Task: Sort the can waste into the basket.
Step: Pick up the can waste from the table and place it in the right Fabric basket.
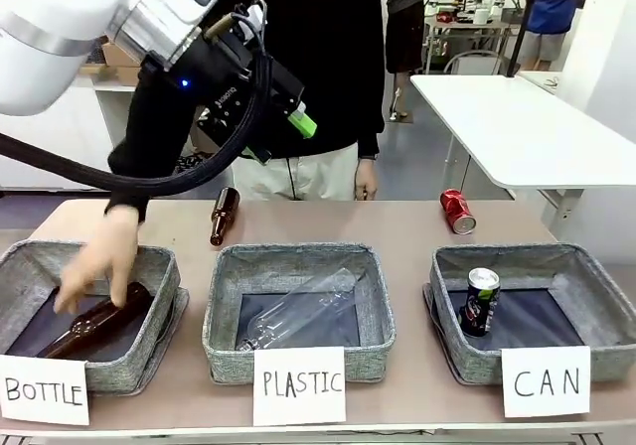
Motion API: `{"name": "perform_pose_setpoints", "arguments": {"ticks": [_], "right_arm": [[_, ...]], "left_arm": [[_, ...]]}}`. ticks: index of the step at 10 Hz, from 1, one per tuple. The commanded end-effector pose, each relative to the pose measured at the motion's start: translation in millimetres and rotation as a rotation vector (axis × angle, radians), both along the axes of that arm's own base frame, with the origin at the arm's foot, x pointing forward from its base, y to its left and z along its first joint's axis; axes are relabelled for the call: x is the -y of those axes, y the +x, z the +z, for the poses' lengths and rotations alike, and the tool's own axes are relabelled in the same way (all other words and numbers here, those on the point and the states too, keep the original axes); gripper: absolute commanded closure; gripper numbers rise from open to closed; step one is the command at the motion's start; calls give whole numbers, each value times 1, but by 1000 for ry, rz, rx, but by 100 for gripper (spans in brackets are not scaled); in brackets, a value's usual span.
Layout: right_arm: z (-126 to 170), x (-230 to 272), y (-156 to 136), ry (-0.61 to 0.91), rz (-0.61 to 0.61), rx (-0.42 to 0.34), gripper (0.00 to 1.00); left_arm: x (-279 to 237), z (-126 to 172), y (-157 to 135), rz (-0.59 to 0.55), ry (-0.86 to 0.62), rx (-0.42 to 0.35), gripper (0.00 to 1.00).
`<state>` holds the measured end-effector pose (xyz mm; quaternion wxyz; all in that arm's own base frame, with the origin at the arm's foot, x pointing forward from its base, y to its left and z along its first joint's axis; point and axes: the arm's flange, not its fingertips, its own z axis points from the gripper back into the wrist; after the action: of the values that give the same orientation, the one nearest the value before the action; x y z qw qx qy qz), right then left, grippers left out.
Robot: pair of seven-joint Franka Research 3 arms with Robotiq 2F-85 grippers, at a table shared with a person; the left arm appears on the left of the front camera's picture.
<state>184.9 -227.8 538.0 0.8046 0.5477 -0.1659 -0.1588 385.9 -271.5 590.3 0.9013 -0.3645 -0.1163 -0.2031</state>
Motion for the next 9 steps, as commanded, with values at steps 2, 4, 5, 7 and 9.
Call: {"name": "perform_pose_setpoints", "arguments": {"ticks": [2,4,5,7,9], "right_arm": [[2,2,-1,-5,-5,4,0],[2,2,-1,-5,-5,4,0],[2,2,-1,-5,-5,4,0],[2,2,-1,-5,-5,4,0],[2,2,-1,-5,-5,4,0]], "left_arm": [[0,0,0,0,0,0,0],[1,-1,0,-2,2,-2,0],[1,-1,0,-2,2,-2,0],[1,-1,0,-2,2,-2,0],[1,-1,0,-2,2,-2,0]]}}
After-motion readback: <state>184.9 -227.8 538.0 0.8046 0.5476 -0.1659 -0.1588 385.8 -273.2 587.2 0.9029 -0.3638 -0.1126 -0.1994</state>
